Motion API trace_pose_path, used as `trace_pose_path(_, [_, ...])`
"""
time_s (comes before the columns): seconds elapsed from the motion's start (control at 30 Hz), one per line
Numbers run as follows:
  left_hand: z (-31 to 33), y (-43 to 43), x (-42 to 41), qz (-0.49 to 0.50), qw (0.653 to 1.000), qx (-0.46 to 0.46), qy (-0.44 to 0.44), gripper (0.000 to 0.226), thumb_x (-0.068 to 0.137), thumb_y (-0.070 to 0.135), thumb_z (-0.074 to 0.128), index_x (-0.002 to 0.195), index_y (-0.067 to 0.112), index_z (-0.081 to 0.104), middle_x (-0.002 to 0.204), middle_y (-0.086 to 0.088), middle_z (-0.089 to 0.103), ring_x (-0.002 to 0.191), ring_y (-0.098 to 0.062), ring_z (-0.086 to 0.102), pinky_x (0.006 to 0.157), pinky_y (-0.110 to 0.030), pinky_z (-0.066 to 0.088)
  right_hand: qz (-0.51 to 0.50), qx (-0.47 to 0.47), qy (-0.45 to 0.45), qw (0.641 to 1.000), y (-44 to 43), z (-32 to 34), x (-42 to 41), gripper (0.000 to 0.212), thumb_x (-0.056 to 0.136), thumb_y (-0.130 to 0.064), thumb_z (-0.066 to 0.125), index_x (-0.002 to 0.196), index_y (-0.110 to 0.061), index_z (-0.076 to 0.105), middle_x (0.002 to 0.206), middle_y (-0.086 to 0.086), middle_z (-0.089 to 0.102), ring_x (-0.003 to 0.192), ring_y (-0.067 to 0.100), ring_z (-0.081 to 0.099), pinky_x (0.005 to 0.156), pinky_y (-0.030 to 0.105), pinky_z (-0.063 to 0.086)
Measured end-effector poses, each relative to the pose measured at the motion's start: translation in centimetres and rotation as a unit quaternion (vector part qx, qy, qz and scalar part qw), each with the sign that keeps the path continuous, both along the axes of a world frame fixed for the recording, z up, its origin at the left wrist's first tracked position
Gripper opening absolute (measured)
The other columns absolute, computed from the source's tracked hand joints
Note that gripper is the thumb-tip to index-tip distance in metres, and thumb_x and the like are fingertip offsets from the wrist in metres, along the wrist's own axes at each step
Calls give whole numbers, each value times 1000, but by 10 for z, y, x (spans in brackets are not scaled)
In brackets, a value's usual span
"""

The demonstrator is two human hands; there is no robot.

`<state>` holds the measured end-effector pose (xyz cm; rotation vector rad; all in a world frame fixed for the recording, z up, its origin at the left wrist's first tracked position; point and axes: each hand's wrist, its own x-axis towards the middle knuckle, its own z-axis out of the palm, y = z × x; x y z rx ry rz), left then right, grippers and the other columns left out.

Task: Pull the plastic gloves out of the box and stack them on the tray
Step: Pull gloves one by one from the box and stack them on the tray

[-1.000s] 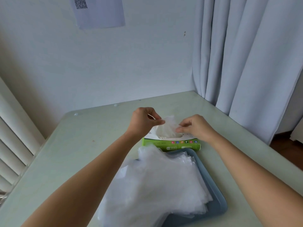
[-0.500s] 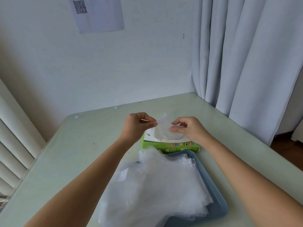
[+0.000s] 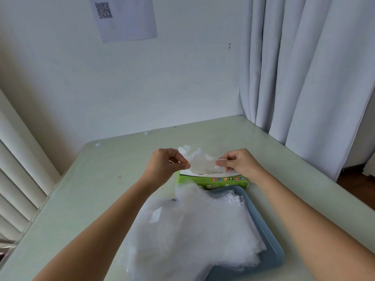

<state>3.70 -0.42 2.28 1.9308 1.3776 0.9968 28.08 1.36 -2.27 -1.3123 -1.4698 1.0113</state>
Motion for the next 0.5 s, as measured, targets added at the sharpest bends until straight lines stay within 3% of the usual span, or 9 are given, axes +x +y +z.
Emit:
trace_pose_path(0.17, [-3,-2,-1,9,1000,22,9,22,71,4,81,63,18,67,74,-3,72,66,-13,66,66,-20,50,1,-39,109,993,1,0,2,9,71,-20,74,74,-11,74,66,6,62,58,10,48,62,21,39])
trace_pose_path(0.3, [-1,-5,1,2,997,56,55,24,77,-1,72,74,22,64,86,5,68,66,2,63,67,-13,50,15,-39,61,997,-1,3,1,4,80,-7,73,81,-11,72,74,5,67,63,10,52,60,17,43])
trace_pose_path(0.4, [8,-9,6,7,997,39,69,23,80,21,74,96,24,58,100,16,59,74,2,63,62,-9,45,30,1,9,999,-7,10,-6,17,77,-3,76,89,-11,68,89,2,67,57,15,50,57,20,44])
trace_pose_path(0.5, [15,-8,17,43,995,30,81,39,76,48,74,100,22,57,95,16,57,77,-4,56,62,-12,38,55,26,-37,997,-16,24,-16,27,76,-10,78,101,-17,69,99,-7,69,52,20,47,51,18,44])
